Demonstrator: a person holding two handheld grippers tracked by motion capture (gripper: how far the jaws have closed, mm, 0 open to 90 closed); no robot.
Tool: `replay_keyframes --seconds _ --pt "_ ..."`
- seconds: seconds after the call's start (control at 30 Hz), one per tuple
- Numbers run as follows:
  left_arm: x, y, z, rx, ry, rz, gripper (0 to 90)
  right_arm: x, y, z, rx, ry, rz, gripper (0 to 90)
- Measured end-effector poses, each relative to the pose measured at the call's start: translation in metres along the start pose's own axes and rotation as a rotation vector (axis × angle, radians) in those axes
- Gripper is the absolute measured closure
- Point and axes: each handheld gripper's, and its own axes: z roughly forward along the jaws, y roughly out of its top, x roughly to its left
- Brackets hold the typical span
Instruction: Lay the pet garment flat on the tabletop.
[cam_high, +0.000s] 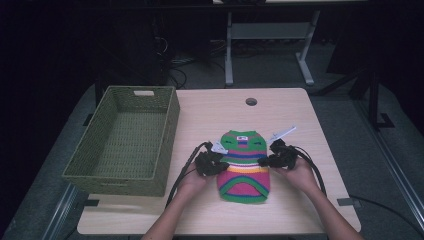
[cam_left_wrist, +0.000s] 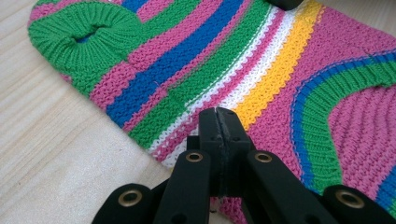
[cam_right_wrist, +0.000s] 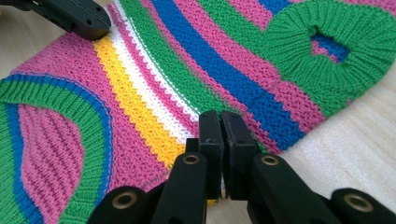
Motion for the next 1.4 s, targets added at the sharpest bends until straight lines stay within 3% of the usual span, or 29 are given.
replay_keyframes --seconds 0.17,0.33,0.53,0.57,0.67,0.87,1.07,1.2,1.4 --pt "0.0 0.0 -0.004 -0.013 0.007 -0.001 85.3 0.0 0.0 -0.005 -0.017 0.017 0.005 78.0" --pt "0.0 -0.002 -0.009 -0.048 -0.01 -0.03 79.3 0.001 0.001 -0.009 -0.024 0.024 0.006 71.6" --pt "0.003 -0.005 -0.018 -0.072 -0.002 -0.043 69.0 -0.002 -0.001 -0.015 -0.068 0.091 0.016 60.8" --pt "0.003 -0.005 -0.019 -0.082 -0.004 -0.06 67.4 -0.002 -0.001 -0.017 -0.073 0.096 0.017 59.2" --pt "0.004 -0.007 -0.026 -0.093 0.019 -0.058 64.6 -0.003 -0.002 -0.021 -0.087 0.106 0.015 53.5" --pt "0.004 -0.01 -0.035 -0.121 0.027 -0.081 57.6 -0.001 -0.005 -0.029 -0.114 0.106 0.007 44.2" --pt "0.005 -0.015 -0.041 -0.137 0.046 -0.131 44.7 0.001 -0.009 -0.036 -0.125 0.106 0.001 38.3" --pt "0.004 -0.019 -0.043 -0.139 0.054 -0.127 37.4 0.0 -0.013 -0.041 -0.139 0.106 0.009 36.7" --pt "0.004 -0.024 -0.048 -0.169 0.025 -0.145 33.2 -0.002 -0.019 -0.047 -0.146 0.101 0.008 34.5"
